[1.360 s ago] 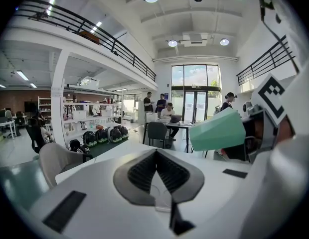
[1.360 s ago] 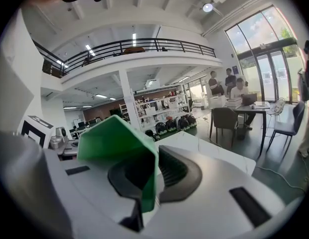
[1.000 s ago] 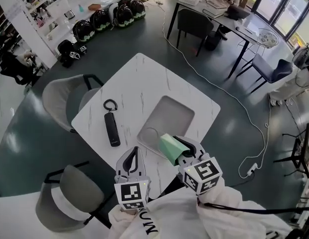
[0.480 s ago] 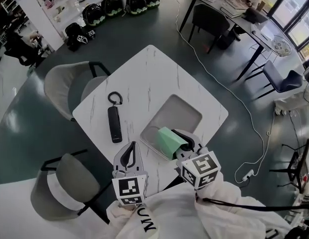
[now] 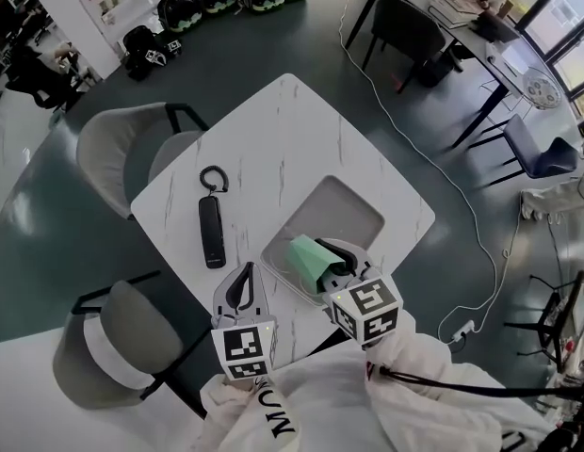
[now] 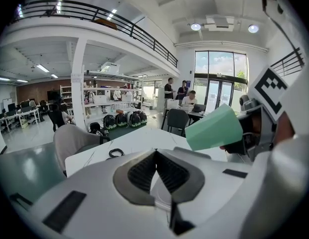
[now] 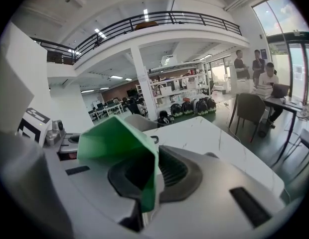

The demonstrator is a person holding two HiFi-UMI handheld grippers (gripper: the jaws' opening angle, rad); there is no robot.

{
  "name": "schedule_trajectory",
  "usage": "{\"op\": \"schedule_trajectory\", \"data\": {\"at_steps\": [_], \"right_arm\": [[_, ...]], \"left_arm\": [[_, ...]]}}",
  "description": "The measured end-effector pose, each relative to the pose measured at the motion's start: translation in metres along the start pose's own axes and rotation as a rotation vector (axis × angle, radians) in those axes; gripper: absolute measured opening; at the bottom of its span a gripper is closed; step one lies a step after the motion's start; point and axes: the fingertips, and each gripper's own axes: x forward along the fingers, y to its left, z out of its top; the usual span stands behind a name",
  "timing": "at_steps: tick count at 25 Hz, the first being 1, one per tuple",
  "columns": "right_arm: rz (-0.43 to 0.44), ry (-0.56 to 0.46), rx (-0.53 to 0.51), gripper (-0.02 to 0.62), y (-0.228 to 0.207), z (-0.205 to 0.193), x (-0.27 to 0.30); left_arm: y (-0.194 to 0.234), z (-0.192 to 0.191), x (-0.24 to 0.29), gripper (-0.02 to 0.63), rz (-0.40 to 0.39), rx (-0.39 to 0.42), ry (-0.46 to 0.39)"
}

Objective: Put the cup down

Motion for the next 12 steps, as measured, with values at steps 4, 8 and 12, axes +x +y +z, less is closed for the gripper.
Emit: {"op": "schedule_trajectory", "data": {"at_steps": [4, 8, 12], "right_arm": [[0.029, 0.081, -0.017, 0.021, -0.003, -0.018, 0.017], [0.062, 0.174, -0.058, 0.021, -0.002, -0.040, 0.036], [0.074, 0.230, -0.114, 0.021, -0.002, -0.054, 0.053]], "left_arm": [[0.002, -0.007, 0.011, 0.009, 0.015, -0.006, 0.021], [0.007, -0.016, 0.021, 0.009, 0.041, 0.000, 0.036], [0.012, -0.026, 0.028, 0.009, 0.056, -0.019, 0.052]]}}
